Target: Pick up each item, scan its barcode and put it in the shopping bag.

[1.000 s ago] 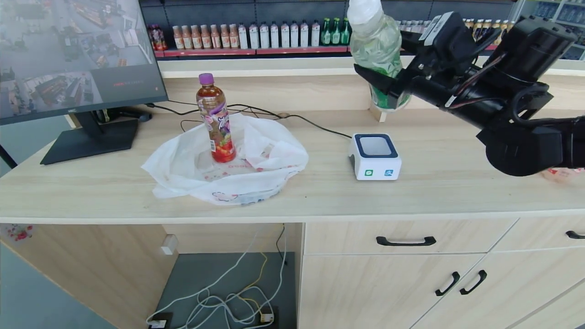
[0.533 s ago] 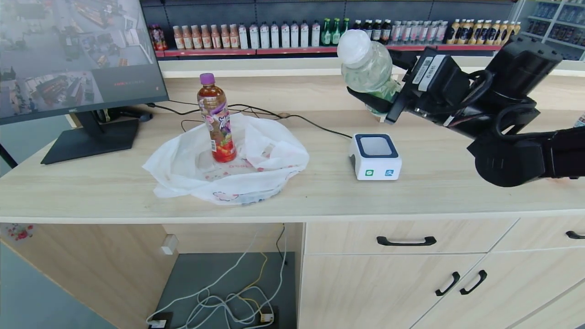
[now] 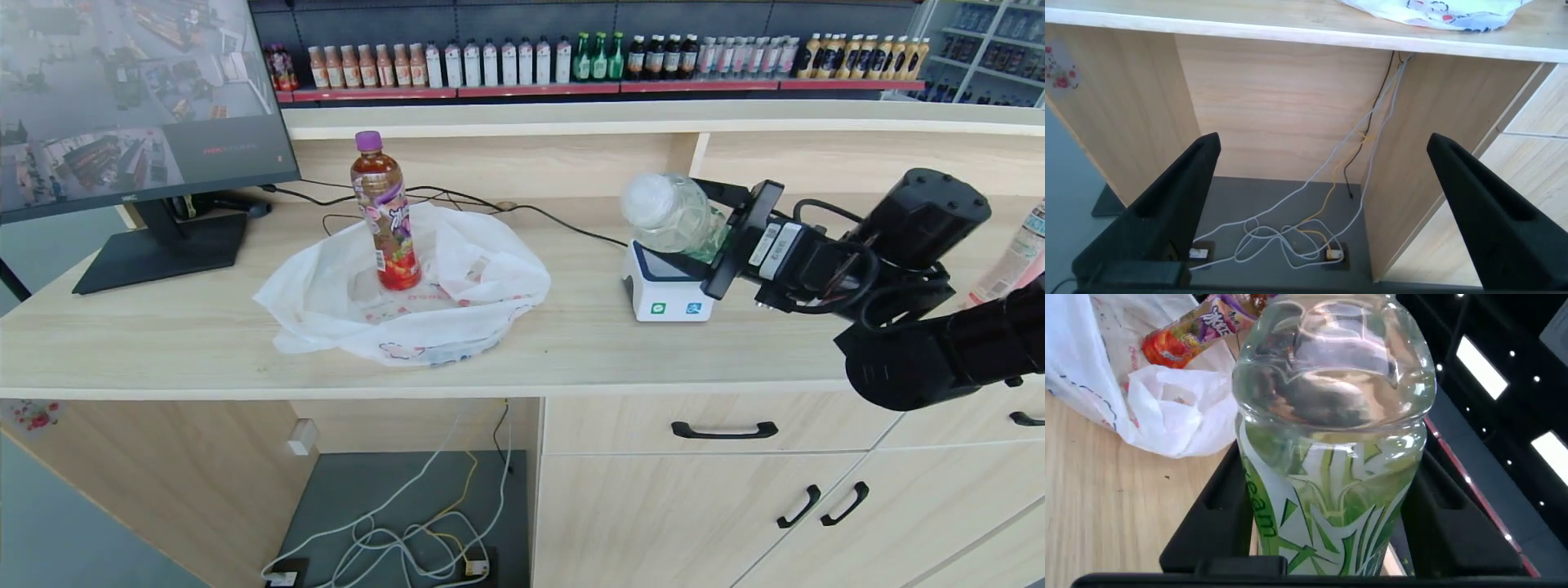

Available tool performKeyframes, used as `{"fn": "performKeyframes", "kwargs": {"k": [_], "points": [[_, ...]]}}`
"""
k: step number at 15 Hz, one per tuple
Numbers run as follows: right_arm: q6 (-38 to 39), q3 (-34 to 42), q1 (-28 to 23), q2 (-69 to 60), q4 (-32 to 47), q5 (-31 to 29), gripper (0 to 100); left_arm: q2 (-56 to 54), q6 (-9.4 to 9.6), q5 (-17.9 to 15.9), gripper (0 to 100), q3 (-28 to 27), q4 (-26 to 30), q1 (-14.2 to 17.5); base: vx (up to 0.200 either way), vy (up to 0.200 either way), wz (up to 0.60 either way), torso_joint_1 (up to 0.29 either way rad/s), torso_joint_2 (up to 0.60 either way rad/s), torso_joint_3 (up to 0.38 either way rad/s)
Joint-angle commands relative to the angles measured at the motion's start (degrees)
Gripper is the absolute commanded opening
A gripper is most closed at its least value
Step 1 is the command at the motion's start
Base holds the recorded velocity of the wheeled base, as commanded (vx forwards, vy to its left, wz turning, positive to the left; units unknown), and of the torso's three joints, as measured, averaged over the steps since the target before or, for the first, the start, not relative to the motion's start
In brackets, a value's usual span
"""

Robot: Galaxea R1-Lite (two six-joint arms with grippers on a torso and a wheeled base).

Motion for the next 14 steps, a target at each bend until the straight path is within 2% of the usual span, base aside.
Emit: {"fn": "performKeyframes", "kwargs": {"k": [1, 5, 10, 14], "points": [[0.0, -0.1, -0.3, 2.2, -0.3, 1.3, 0, 0.0, -0.02, 0.0, 100, 0.0, 0.0, 0.0, 0.000, 0.000, 0.00, 0.000, 0.00, 0.000], [0.1, -6.6, -1.4, 7.1, 1.0, 6.4, 0, 0.0, -0.02, 0.0, 100, 0.0, 0.0, 0.0, 0.000, 0.000, 0.00, 0.000, 0.00, 0.000], [0.8, -12.4, -3.3, 10.1, 1.1, 8.1, 0, 0.0, -0.02, 0.0, 100, 0.0, 0.0, 0.0, 0.000, 0.000, 0.00, 0.000, 0.00, 0.000], [0.9, -13.0, -6.7, 10.8, 1.1, 8.2, 0, 0.0, -0.02, 0.0, 100, 0.0, 0.0, 0.0, 0.000, 0.000, 0.00, 0.000, 0.00, 0.000]]}}
